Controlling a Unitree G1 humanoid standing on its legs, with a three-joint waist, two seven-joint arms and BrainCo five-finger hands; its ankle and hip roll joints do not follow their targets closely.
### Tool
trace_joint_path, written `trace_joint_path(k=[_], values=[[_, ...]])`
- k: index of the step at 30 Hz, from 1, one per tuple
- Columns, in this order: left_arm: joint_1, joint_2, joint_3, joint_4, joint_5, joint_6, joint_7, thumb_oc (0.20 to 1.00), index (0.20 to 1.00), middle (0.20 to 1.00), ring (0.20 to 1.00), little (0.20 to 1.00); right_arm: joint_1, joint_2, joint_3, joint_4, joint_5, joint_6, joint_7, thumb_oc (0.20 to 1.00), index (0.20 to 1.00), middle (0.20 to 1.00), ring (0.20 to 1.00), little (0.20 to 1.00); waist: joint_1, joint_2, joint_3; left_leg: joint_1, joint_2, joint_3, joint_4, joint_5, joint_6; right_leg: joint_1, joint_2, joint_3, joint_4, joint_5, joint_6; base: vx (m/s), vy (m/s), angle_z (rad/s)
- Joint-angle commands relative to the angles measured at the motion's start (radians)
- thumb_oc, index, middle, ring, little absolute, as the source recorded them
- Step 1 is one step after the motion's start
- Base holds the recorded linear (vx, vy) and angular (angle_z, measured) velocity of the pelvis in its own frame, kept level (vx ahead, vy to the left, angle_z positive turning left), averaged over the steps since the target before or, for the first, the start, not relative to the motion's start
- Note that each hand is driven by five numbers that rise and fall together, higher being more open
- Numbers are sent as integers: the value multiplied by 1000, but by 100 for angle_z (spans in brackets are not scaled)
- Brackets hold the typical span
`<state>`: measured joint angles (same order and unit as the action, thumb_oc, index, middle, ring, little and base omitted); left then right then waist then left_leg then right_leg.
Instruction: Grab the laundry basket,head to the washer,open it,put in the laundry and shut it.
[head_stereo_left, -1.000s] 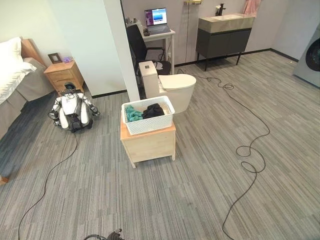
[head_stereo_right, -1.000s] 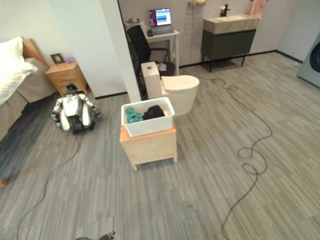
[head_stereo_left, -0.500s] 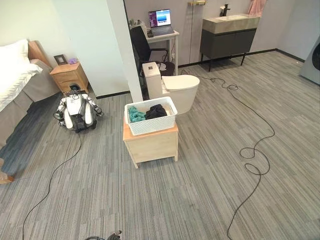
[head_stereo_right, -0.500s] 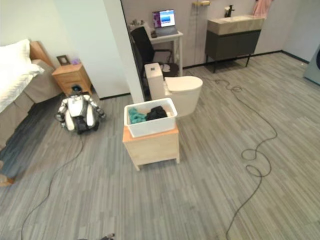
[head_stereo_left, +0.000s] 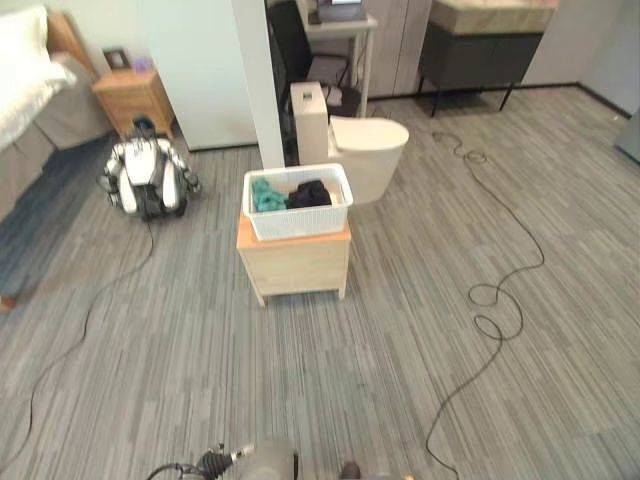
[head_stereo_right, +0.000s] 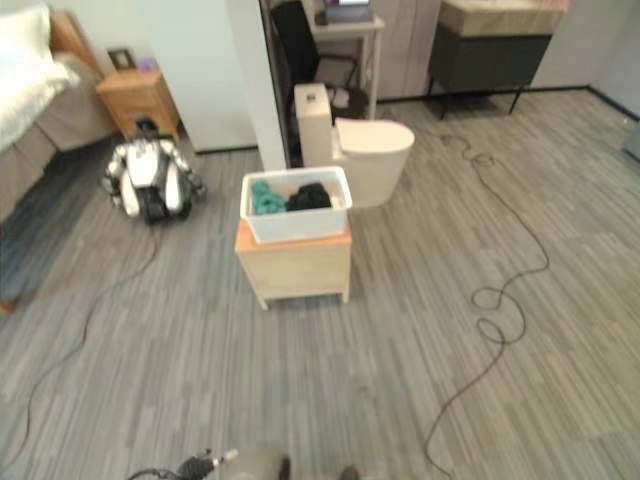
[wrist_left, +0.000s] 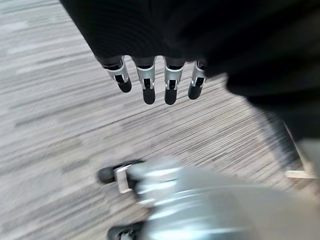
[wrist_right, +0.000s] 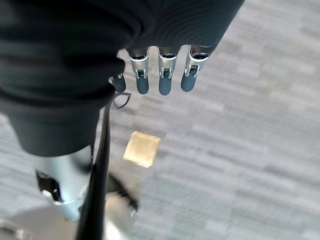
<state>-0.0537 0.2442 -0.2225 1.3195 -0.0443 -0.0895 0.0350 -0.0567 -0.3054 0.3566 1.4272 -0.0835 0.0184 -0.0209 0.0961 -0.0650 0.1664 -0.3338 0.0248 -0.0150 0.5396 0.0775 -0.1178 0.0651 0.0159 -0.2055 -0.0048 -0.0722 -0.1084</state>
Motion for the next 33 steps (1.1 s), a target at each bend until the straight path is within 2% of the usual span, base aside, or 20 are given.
trace_joint_path(k=[1, 3, 5, 6, 8, 9, 11, 12, 13, 14, 16, 17, 18, 19, 20, 21, 22, 24, 28, 33], values=[[10, 13, -23, -9, -32, -11, 12, 1000, 1000, 1000, 1000, 1000, -10, -61, 18, -14, 1, -6, -13, 1000, 1000, 1000, 1000, 1000, 17, 28, -10, 8, 8, 13, -229, 17, 48, 96, -36, 39, -42, -39, 155, 344, 134, -6], [17, 18, -16, 2, -38, -14, 22, 1000, 1000, 1000, 1000, 1000, -13, -55, 27, -18, -9, -11, -14, 1000, 1000, 1000, 1000, 1000, 49, 41, -27, -26, 35, 18, -430, 112, 18, 146, -34, 53, -38, -80, 171, 431, 195, -1], [26, 18, -3, 11, -41, -14, 18, 1000, 1000, 1000, 1000, 1000, -15, -50, 22, -19, -7, -11, -11, 1000, 1000, 1000, 1000, 1000, 58, 38, -42, 1, 38, 21, -464, 98, 23, 168, -44, 64, -30, -95, 183, 369, 176, -17], [32, 18, 0, 11, -43, -12, 18, 1000, 1000, 1000, 1000, 1000, -10, -43, 16, -21, -5, -11, -12, 1000, 1000, 1000, 1000, 1000, 62, 34, -52, -6, 31, 14, -434, 91, 31, 181, -59, 68, -19, -108, 188, 566, 319, -37], [32, 27, 10, 17, -45, -13, 20, 1000, 1000, 1000, 1000, 1000, -9, -29, -4, -28, 1, -15, -18, 1000, 1000, 1000, 1000, 1000, 73, 10, -69, -41, -2, 37, -306, 27, 63, 185, -123, 71, 61, -100, 220, 464, 289, -42], [32, 27, 9, 17, -45, -13, 20, 1000, 1000, 1000, 1000, 1000, -9, -29, -4, -28, 1, -15, -18, 1000, 1000, 1000, 1000, 1000, 73, 11, -70, -42, -1, 37, -307, 29, 63, 182, -121, 72, 60, -99, 219, 276, 189, -42], [29, 37, 4, 13, -35, -11, 18, 1000, 1000, 1000, 1000, 1000, -7, -28, -20, -45, 19, -18, -21, 1000, 1000, 1000, 1000, 1000, 71, -1, -81, -12, -33, 60, -294, -21, 99, 146, -154, 94, 175, -26, 246, 268, 211, -30], [29, 37, 4, 13, -35, -11, 18, 1000, 1000, 1000, 1000, 1000, -7, -28, -20, -45, 19, -18, -21, 1000, 1000, 1000, 1000, 1000, 72, 0, -83, -14, -32, 60, -295, -19, 99, 143, -152, 94, 174, -24, 245, 330, 337, -32], [20, 54, -10, -8, -18, -12, 15, 1000, 1000, 1000, 1000, 1000, -14, -37, -44, -71, 53, -24, -27, 1000, 1000, 1000, 1000, 1000, 49, 3, -79, 37, -65, 74, -323, -51, 133, 57, -159, 140, 346, 118, 262, 282, 325, -21], [17, 64, -11, -22, -18, -14, 14, 1000, 1000, 1000, 1000, 1000, -15, -41, -57, -85, 72, -29, -29, 1000, 1000, 1000, 1000, 1000, 35, 13, -71, 62, -74, 72, -338, -60, 149, 10, -146, 165, 445, 173, 265, 387, 421, 1], [14, 87, 3, -50, -29, -19, 23, 1000, 1000, 1000, 1000, 1000, -15, -49, -94, -125, 119, -41, -44, 1000, 1000, 1000, 1000, 1000, 2, 43, -52, 138, -72, 77, -380, -83, 171, -90, -151, 150, 576, 209, 271, 269, 275, 11], [10, 95, 14, -60, -40, -22, 32, 1000, 1000, 1000, 1000, 1000, -16, -54, -111, -145, 141, -46, -54, 1000, 1000, 1000, 1000, 1000, -11, 60, -43, 181, -64, 79, -407, -87, 175, -156, -165, 111, 602, 191, 259, 430, 246, -2], [2, 104, 36, -71, -60, -30, 45, 1000, 1000, 1000, 1000, 1000, -11, -72, -147, -193, 181, -58, -75, 1000, 1000, 1000, 1000, 1000, -44, 70, -31, 259, -65, 67, -450, -99, 168, -214, -160, 53, 479, 122, 232, 545, 169, -33], [-5, 110, 53, -76, -77, -37, 55, 1000, 1000, 1000, 1000, 1000, -12, -89, -172, -234, 203, -70, -97, 1000, 1000, 1000, 1000, 1000, -63, 64, -24, 297, -69, 75, -465, -116, 160, -249, -154, 28, 353, 103, 235, 456, 77, -37], [-5, 110, 52, -76, -77, -38, 56, 1000, 1000, 1000, 1000, 1000, -11, -89, -172, -235, 203, -69, -98, 1000, 1000, 1000, 1000, 1000, -63, 66, -20, 306, -67, 74, -467, -118, 159, -240, -152, 27, 349, 102, 234, 419, -32, -31], [-15, 106, 61, -83, -74, -43, 65, 1000, 1000, 1000, 1000, 1000, -11, -101, -190, -271, 214, -75, -115, 1000, 1000, 1000, 1000, 1000, -76, 49, -22, 352, -83, 78, -494, -140, 150, -257, -156, -8, 167, 128, 251, 235, -40, -3], [-15, 105, 61, -83, -73, -43, 65, 1000, 1000, 1000, 1000, 1000, -10, -101, -190, -271, 213, -75, -115, 1000, 1000, 1000, 1000, 1000, -78, 53, -15, 363, -79, 75, -497, -141, 148, -241, -151, -12, 156, 132, 251, 345, -55, 3], [-35, 97, 82, -87, -71, -49, 90, 1000, 1000, 1000, 1000, 1000, -7, -114, -206, -343, 225, -84, -132, 1000, 1000, 1000, 1000, 1000, -99, 33, -11, 427, -94, 66, -512, -176, 136, -277, -141, -4, 5, 197, 286, 405, -71, 21], [-19, 89, 101, -123, -81, -54, 116, 1000, 1000, 1000, 1000, 1000, 58, -124, -226, -446, 242, -95, -140, 1000, 1000, 1000, 1000, 1000, -113, 8, -22, 494, -112, 27, -511, -229, 135, -266, -110, 81, 22, 218, 279, 332, -88, 26], [22, 71, 112, -137, -88, -52, 126, 1000, 1000, 1000, 1000, 1000, 133, -135, -239, -558, 250, -114, -127, 1000, 1000, 1000, 1000, 1000, -119, 7, -50, 517, -78, -15, -448, -272, 108, -250, -68, 103, 96, 175, 247, 243, -179, 57]])
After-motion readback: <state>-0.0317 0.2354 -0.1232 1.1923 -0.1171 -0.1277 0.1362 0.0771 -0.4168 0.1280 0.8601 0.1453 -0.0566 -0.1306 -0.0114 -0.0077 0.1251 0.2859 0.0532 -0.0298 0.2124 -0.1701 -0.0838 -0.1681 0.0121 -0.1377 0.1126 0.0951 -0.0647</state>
